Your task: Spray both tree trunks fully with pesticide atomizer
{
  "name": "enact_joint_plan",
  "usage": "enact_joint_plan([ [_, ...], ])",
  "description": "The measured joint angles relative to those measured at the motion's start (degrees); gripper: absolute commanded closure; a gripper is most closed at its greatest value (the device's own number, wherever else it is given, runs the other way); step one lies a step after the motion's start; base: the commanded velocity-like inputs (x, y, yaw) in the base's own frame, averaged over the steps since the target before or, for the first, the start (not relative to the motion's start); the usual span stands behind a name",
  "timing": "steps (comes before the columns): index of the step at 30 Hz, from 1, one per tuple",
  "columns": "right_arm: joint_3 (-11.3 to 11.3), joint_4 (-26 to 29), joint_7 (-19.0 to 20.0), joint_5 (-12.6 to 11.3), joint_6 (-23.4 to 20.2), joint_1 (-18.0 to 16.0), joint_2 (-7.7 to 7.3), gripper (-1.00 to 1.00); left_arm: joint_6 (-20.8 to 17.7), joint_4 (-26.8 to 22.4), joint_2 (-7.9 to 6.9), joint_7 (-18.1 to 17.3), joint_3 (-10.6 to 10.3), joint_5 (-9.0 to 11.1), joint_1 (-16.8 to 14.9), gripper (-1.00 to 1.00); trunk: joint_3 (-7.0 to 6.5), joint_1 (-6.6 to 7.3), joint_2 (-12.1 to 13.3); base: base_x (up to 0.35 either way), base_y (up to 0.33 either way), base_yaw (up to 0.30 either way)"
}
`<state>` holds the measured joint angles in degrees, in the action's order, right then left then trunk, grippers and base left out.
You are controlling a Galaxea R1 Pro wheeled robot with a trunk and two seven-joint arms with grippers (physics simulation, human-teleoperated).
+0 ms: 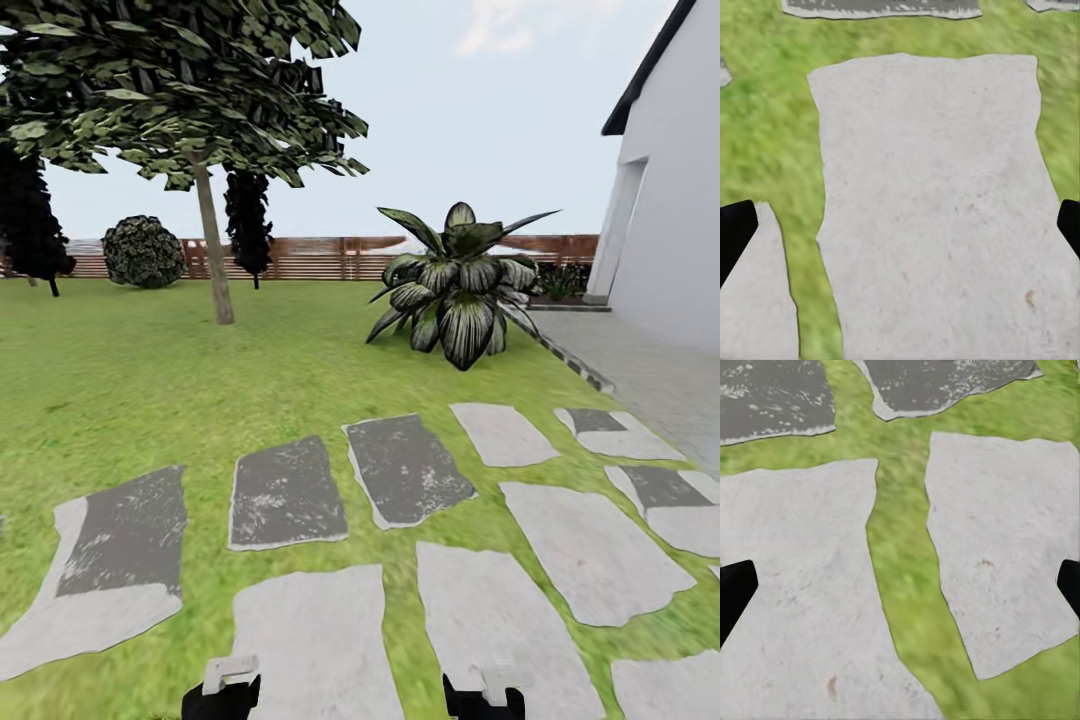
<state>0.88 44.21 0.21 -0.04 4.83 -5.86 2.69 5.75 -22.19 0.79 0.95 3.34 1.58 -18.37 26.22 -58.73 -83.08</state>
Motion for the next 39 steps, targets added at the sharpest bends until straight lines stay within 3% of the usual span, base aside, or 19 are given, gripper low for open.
enact_joint_plan([
  [15,0.00,0.00,0.06,-0.01,0.00,-0.03,0.00,-1.00,0.04,-0.01,0.05,0.00,0.02,0.00,0.00,-1.00,0.35,0.00,0.00,0.155,-0.167,0.280],
  [39,0.00,0.00,0.15,0.04,0.00,-0.02,0.03,-1.00,0.01,0.04,0.09,-0.02,0.02,0.00,0.00,-1.00,0.90,0.00,0.00,0.134,-0.004,0.280],
])
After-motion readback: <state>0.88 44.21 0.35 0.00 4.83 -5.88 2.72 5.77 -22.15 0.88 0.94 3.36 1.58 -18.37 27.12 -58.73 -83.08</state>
